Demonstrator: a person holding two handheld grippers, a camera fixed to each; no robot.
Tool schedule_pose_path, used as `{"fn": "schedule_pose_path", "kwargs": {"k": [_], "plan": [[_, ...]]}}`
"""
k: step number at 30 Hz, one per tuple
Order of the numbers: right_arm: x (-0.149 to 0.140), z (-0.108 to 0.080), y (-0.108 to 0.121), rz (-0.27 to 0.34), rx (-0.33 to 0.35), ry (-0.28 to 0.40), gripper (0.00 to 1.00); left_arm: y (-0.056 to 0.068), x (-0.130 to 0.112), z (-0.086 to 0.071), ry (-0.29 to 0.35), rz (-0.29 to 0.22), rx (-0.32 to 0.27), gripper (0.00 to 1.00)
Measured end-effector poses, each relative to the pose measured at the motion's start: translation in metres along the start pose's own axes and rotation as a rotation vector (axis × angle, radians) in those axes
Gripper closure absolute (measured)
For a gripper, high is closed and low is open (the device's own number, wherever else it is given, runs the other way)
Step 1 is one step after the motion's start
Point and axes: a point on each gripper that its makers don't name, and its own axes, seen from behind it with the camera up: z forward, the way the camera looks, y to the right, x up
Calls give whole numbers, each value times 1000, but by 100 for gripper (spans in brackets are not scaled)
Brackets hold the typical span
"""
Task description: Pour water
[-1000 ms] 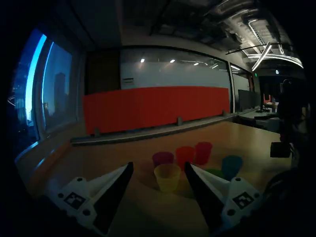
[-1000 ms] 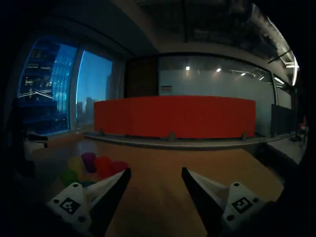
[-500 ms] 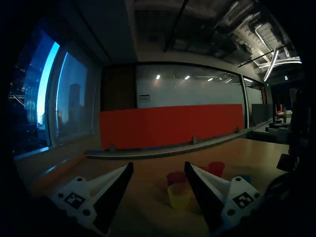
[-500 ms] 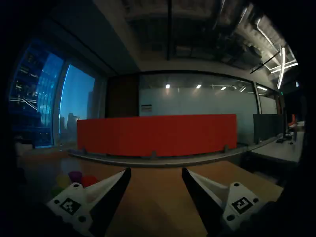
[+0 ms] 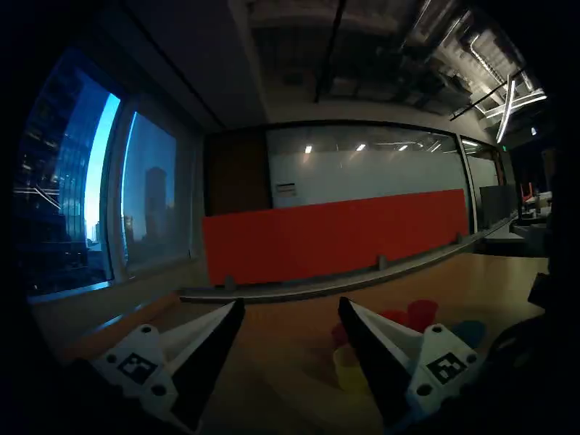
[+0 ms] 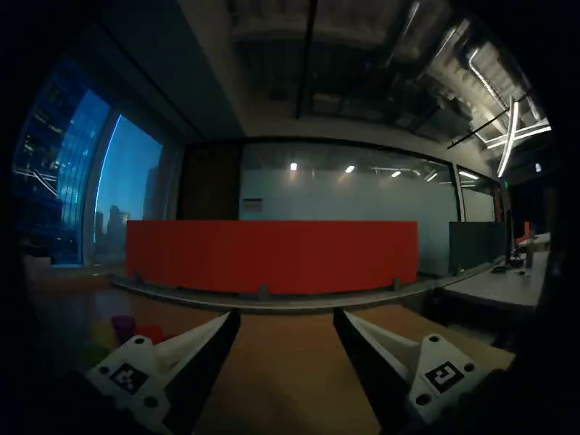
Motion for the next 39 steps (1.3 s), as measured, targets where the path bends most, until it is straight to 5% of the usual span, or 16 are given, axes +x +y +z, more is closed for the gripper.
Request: {"fn": "schedule_pose_path", "kwargs": {"k": [11,39], "plan": [[1,1,2,26,-23,-9,1,-1,-18,5,3,29,55,4],[-10,0,2,29,-44,-49,1,-6,-76,21,-23,-81,35,4]]}}
